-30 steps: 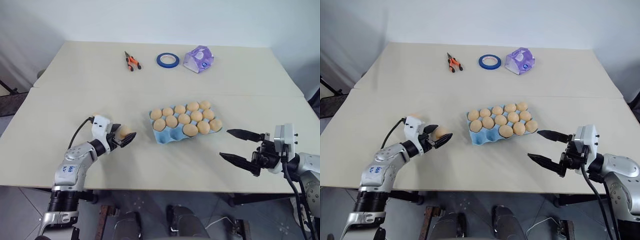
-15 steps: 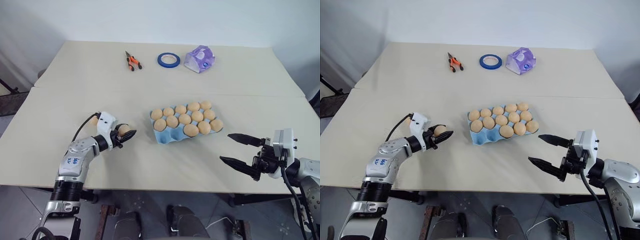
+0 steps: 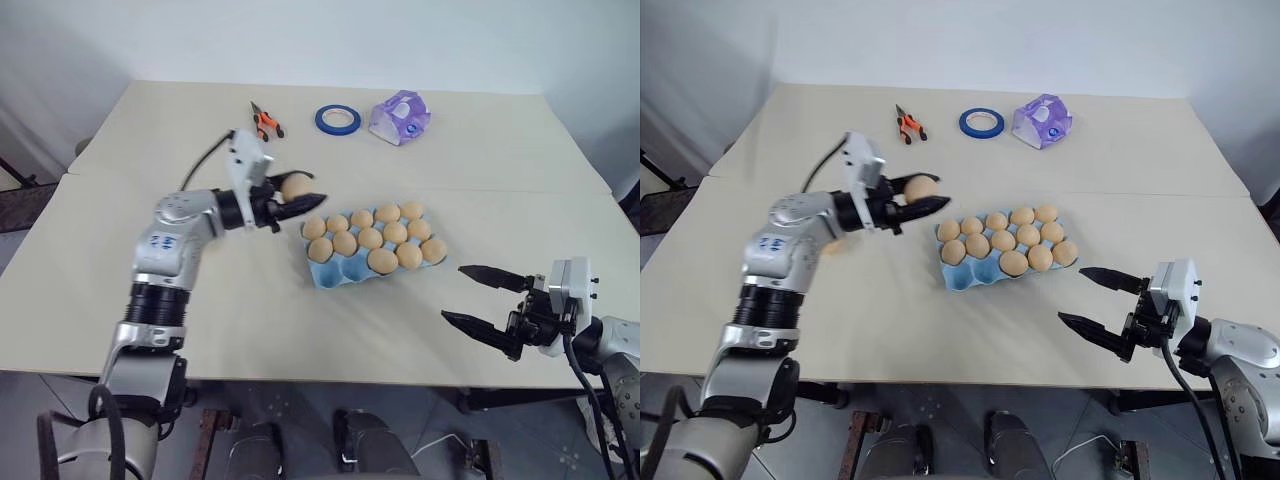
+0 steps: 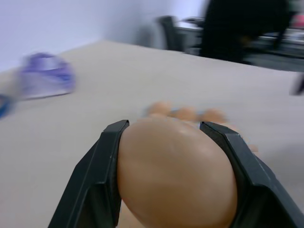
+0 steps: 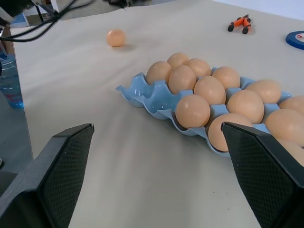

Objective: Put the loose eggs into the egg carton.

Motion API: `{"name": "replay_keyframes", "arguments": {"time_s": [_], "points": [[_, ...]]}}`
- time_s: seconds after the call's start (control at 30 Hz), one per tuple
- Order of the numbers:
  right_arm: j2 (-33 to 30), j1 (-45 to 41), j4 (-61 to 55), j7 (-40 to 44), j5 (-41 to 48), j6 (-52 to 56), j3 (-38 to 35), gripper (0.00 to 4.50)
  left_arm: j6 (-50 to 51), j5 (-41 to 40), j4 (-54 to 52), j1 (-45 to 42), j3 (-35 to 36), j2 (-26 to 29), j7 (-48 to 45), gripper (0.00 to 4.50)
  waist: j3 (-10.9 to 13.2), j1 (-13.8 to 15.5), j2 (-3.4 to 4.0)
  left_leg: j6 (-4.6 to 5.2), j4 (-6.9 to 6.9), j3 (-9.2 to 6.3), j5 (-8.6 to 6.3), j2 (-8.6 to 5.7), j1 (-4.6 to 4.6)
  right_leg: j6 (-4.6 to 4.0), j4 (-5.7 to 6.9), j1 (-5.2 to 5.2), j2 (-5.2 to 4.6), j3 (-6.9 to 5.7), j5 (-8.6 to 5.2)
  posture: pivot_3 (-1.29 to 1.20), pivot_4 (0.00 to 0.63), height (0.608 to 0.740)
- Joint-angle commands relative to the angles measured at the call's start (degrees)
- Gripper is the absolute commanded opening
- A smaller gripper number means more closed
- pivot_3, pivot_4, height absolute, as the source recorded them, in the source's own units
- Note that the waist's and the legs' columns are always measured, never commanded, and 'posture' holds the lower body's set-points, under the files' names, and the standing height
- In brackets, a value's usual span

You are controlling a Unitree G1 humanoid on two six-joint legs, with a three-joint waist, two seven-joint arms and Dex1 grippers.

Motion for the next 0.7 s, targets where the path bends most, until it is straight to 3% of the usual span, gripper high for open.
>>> {"name": "replay_keyframes", "arguments": {"time_s": [0.03, 0.5, 0.7], "points": [[0.7, 1.57, -2.96, -1.06, 0.27, -1.46, -2.37, 4.5, -4.96, 1.75, 4.98, -2.9, -3.16, -2.55, -4.58, 2.11, 0.0, -0.02, 0.0, -0.01, 0.0, 0.0, 0.0, 0.0, 0.0, 0.0, 0.0, -0.01, 0.01, 0.0, 0.0, 0.0, 0.15, 0.74], [3.13, 8.84, -7.78, -4.75, 0.27, -2.82, -4.52, 4.5, -13.73, 7.43, 17.54, -5.28, -7.61, -7.61, -11.62, 2.11, 0.01, -0.1, 0.01, 0.04, 0.09, -0.04, 0.0, -0.03, -0.1, 0.06, 0.04, -0.09, 0.01, 0.03, 0.0, 0.0, 0.15, 0.74], [2.78, 8.44, -7.32, -4.93, 0.35, -2.94, -4.42, 4.5, -13.61, 7.66, 19.19, -6.18, -6.35, -9.11, -9.89, 4.06, 0.01, -0.08, 0.01, 0.06, 0.1, -0.09, 0.01, -0.05, -0.23, 0.07, 0.04, -0.17, 0.02, 0.03, 0.0, 0.0, 0.15, 0.74]]}}
